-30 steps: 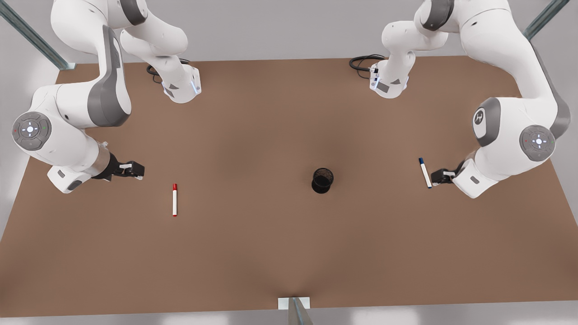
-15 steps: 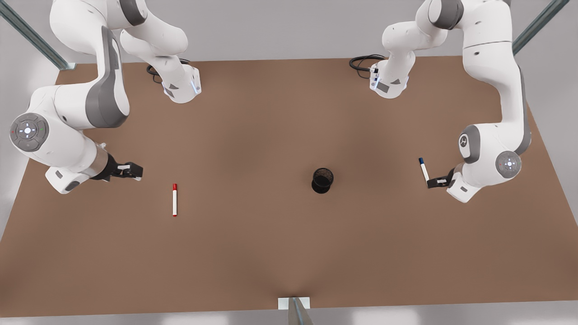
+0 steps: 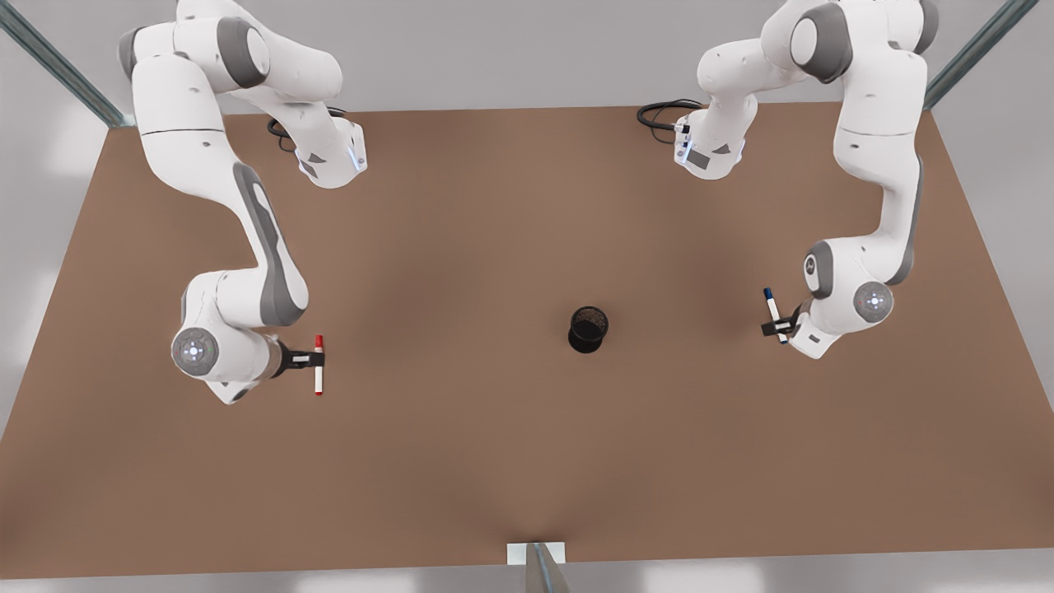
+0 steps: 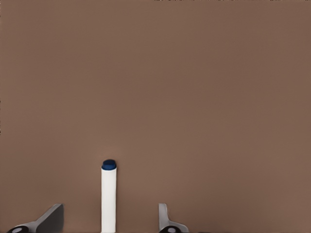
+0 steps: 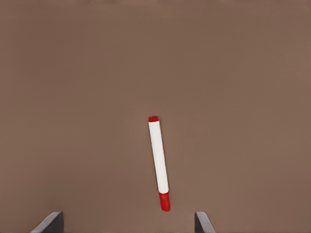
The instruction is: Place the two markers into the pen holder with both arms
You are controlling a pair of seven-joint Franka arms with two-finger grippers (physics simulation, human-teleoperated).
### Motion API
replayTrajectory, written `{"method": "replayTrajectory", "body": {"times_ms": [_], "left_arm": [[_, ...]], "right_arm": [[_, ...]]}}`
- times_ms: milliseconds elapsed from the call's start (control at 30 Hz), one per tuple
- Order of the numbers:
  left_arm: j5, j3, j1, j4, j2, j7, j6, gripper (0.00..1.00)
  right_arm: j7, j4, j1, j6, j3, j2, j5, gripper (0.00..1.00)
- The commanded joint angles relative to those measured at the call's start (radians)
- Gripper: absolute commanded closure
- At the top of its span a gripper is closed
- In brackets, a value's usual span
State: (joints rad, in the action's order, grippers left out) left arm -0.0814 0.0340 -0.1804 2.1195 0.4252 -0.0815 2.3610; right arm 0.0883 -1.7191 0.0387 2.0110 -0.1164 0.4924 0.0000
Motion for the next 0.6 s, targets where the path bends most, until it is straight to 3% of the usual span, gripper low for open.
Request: {"method": "replayTrajectory", "body": {"times_ms": [0,233,333,567], "left_arm": [[-0.004,0.001,-0.01,0.0,0.014,0.066,0.086,0.04],[0.005,0.006,-0.037,0.0,0.044,0.085,0.1,0.16],[0.005,0.012,-0.039,0.0,0.05,0.086,0.101,0.31],[0.005,0.012,-0.03,0.0,0.063,0.086,0.101,0.4]], "right_arm": [[0.021,0.009,-0.005,0.255,0.0,0.052,0.008,0.0],[0.011,-0.025,-0.002,0.25,0.0,0.091,0.006,0.0],[-0.009,-0.062,0.003,0.244,0.0,0.087,-0.002,0.0],[-0.012,-0.077,0.004,0.255,0.0,0.112,-0.08,0.0]]}}
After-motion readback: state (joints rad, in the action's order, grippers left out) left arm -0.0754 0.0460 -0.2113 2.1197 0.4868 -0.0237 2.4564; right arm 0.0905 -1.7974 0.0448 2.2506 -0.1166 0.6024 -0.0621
